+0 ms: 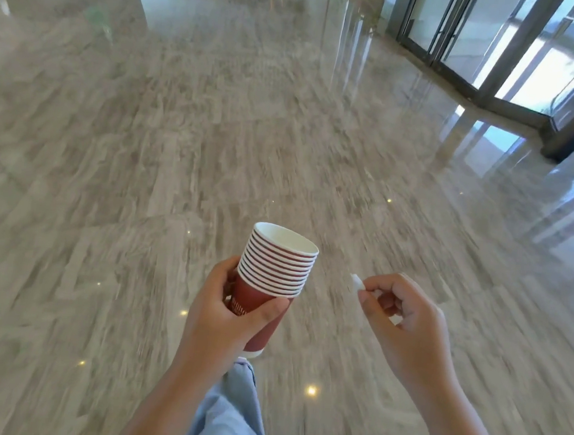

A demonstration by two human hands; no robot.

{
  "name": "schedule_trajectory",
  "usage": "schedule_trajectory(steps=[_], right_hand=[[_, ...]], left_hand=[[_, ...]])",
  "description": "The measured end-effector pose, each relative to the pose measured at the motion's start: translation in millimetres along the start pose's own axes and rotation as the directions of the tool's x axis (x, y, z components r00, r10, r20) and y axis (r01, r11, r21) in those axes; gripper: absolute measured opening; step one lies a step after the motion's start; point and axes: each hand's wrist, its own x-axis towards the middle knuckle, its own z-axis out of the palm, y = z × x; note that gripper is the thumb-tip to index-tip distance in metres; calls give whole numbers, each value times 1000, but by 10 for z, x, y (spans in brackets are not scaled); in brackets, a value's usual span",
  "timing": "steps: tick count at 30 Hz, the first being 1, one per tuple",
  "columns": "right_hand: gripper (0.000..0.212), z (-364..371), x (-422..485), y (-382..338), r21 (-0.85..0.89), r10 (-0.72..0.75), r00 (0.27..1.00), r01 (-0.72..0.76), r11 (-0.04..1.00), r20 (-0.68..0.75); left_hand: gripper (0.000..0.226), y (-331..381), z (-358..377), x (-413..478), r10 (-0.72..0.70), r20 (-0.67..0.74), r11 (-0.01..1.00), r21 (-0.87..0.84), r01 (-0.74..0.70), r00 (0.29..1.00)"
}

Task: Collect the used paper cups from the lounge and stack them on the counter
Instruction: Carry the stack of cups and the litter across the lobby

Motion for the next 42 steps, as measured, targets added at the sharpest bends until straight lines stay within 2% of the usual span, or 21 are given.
schedule_trajectory(steps=[6, 14, 24, 31, 36, 42], right_hand=[[25, 631, 1420, 128, -40, 5, 1000, -6, 999, -28], [29, 1337, 3372, -100, -74, -127, 992, 126, 989, -6], [33, 1832, 4987, 651, -51, 9, 1000, -10, 999, -26], [32, 1973, 6693, 1143, 12, 32, 998, -31, 999, -54], [32, 1951, 7961, 1260, 24, -18, 998, 19, 1000, -68], [35, 2234, 8961, 1562, 43, 29, 1000, -29, 999, -10]], left_hand=[[66, -58, -15, 1565, 13, 26, 999, -43, -12, 1000], [71, 282, -132, 3600, 78, 30, 994, -74, -76, 996], [68, 83, 202, 5386, -10, 77, 997, -69, 15, 997], [67, 280, 715, 7078, 14, 63, 1000, -20, -13, 998], [71, 640, 1033, 8269, 48, 66, 998, -34, -46, 997], [73, 623, 1217, 9269, -10, 35, 996, -94, 13, 999]])
